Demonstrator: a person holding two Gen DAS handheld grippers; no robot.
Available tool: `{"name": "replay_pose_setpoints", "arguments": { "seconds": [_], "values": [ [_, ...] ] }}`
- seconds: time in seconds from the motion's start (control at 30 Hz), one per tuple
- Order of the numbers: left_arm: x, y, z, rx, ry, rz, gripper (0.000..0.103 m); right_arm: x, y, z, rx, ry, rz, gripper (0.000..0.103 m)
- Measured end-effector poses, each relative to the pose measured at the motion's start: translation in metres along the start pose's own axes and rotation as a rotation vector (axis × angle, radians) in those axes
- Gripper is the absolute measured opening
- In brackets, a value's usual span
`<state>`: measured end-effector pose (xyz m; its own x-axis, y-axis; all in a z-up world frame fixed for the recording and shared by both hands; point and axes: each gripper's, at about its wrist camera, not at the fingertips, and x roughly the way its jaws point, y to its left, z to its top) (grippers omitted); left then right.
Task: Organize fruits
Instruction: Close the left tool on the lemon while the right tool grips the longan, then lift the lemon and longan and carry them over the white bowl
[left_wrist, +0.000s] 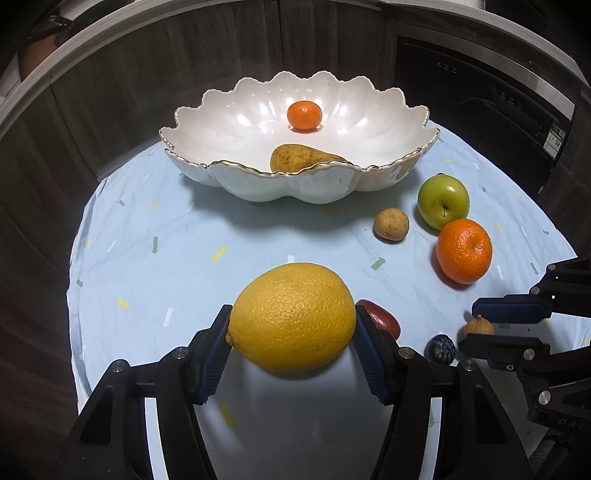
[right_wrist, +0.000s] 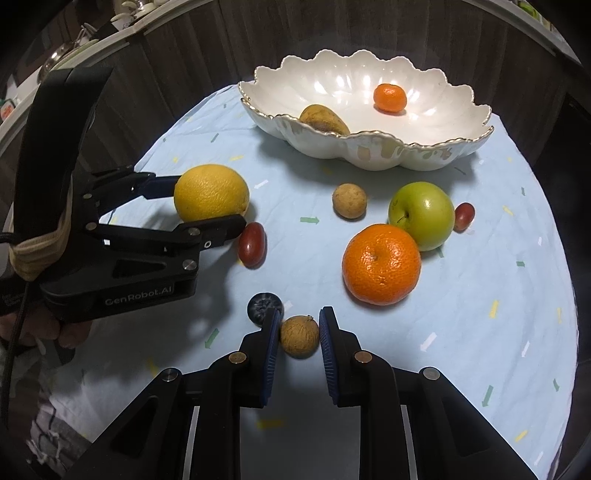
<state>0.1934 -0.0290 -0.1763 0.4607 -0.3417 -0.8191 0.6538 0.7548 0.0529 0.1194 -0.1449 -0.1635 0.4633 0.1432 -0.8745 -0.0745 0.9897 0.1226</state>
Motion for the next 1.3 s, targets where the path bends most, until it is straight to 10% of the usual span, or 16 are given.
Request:
{"name": "replay_pose_setpoints", "arguments": {
  "seconds": [1.3],
  "values": [
    [-0.072,-0.019,0.019,-0.179,-0.062,0.117,0.061,-0.063,-0.027,0.018,0.058,-0.185,-0.021,0.023]
  ]
}}
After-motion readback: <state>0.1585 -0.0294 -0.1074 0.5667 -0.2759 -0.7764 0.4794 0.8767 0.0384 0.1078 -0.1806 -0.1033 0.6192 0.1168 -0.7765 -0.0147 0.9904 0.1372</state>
